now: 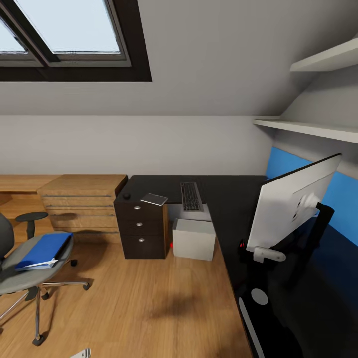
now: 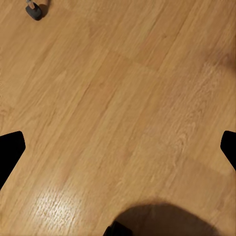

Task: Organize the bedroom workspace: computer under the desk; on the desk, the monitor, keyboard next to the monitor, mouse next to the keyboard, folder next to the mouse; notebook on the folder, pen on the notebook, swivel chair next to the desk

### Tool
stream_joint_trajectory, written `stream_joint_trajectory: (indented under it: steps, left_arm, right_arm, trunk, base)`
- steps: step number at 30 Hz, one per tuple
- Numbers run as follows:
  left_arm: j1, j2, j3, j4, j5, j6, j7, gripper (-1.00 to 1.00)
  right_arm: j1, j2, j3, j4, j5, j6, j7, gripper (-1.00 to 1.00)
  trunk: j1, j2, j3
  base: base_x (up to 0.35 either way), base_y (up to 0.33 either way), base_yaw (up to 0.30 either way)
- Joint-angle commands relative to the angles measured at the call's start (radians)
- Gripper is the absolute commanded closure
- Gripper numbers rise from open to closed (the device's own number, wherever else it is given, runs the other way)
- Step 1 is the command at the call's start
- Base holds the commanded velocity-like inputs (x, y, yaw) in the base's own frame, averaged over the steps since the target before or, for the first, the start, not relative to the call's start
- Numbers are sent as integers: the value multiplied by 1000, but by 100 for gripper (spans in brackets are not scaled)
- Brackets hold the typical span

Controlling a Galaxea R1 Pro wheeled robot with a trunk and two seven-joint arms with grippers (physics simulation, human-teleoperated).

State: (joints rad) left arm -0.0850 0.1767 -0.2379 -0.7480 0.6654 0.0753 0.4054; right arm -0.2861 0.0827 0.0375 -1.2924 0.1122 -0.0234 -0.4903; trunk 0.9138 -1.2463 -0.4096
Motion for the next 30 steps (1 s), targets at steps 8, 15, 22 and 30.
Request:
stream_joint_trajectory:
  steps: [8, 15, 22, 30]
  left_arm:
    - [0, 1, -7, -2, 4, 2, 9, -100]
    - [-1, 1, -8, -2, 5, 1, 9, -100]
    - [0, -10, -8, 5, 4, 1, 9, -100]
    - [0, -21, -9, 13, 3, 1, 9, -100]
  right_arm:
    - [-1, 0, -2, 1, 6, 0, -5, -100]
    - [-1, -1, -3, 1, 6, 0, -5, -100]
    - [-1, -3, -11, 1, 5, 3, -12, -100]
    - [-5, -8, -43, 11, 4, 5, -19, -100]
  trunk:
    - [0, -1, -1]
    - [0, -1, -1]
    - [0, -1, -1]
    - [0, -1, -1]
  base:
    - [112, 86, 0]
    - [17, 12, 0]
    - [1, 1, 0]
    - [0, 0, 0]
